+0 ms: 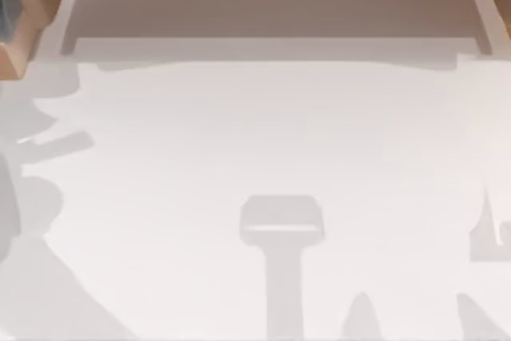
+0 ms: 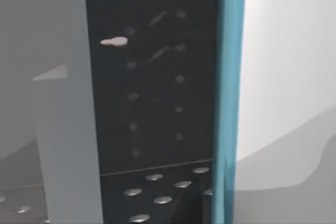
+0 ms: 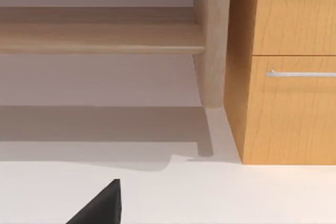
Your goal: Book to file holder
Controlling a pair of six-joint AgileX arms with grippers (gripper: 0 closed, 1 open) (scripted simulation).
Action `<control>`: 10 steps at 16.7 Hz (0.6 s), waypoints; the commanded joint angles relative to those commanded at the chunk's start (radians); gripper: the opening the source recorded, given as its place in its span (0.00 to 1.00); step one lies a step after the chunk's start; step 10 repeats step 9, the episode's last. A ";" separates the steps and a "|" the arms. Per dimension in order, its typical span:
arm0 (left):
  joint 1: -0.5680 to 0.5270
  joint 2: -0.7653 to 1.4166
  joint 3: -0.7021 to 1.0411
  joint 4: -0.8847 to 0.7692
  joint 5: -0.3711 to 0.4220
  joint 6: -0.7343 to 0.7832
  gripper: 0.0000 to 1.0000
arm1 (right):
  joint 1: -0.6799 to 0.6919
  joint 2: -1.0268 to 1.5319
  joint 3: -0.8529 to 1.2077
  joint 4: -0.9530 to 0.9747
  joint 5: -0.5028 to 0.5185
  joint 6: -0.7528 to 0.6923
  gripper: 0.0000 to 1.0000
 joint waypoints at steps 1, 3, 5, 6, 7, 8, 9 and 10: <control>0.000 0.000 0.000 0.000 0.000 0.000 0.83 | 0.000 0.000 0.000 0.000 0.000 0.000 1.00; 0.000 0.000 0.000 0.000 0.000 0.000 0.98 | 0.000 0.000 0.000 0.000 0.000 0.000 1.00; 0.000 0.000 0.000 0.000 0.000 0.000 1.00 | 0.000 0.000 0.000 0.000 0.000 0.000 1.00; 0.000 0.000 0.000 0.000 0.000 0.000 1.00 | 0.000 0.000 0.000 0.000 0.000 0.000 1.00; 0.000 0.000 0.000 0.000 0.000 0.000 1.00 | 0.000 0.000 0.000 0.000 0.000 0.000 1.00; 0.000 0.000 0.000 0.000 0.000 0.000 1.00 | 0.000 0.000 0.000 0.000 0.000 0.000 1.00; 0.000 0.000 0.000 0.000 0.000 0.000 1.00 | 0.000 0.000 0.000 0.000 0.000 0.000 1.00; 0.000 0.000 0.000 0.000 0.000 0.000 1.00 | 0.000 0.000 0.000 0.000 0.000 0.000 1.00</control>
